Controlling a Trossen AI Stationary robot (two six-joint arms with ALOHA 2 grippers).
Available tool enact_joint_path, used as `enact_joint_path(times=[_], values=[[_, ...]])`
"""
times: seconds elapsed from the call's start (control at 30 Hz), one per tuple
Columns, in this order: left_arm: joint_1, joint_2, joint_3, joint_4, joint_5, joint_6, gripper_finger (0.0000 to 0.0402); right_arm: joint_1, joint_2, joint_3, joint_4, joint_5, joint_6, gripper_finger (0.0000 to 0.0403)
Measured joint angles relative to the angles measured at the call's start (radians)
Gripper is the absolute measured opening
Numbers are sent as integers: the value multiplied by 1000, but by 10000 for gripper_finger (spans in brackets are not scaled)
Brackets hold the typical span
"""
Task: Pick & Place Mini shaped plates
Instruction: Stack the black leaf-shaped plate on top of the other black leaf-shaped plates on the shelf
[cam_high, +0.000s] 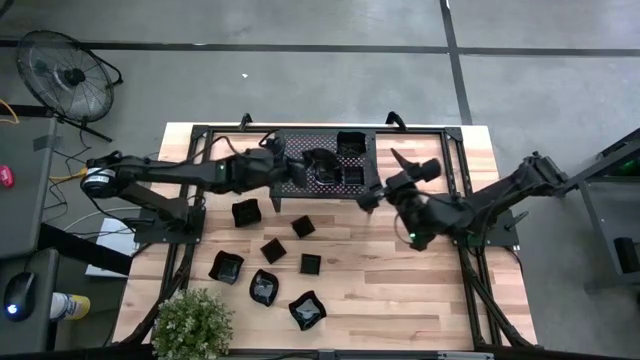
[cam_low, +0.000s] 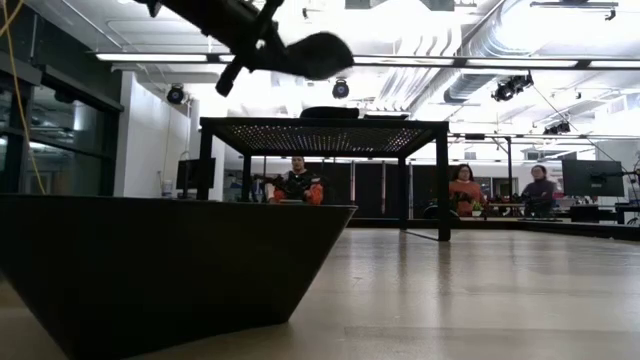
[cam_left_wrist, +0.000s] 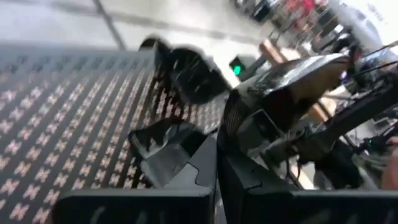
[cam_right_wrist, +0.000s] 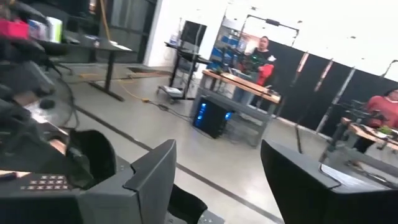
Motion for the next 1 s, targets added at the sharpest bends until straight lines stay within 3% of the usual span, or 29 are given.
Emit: enact_joint_path(times=[0.33, 0.43, 0.63, 0.8, 1.0], values=[[196, 11, 228, -429, 374, -27, 0, 69, -90, 0, 1, 3, -21, 227], [262, 28, 277, -513, 515, -30, 0, 79, -93, 0, 0, 2, -49, 229], [319, 98, 347, -601, 670, -66, 0, 81, -93, 0, -1, 2, -66, 225], [321, 177, 387, -642, 757, -105, 0, 83, -108, 0, -2, 2, -105, 228], [321, 230, 422, -662, 761, -172, 0, 112, -156, 0, -3, 2, -116, 227]])
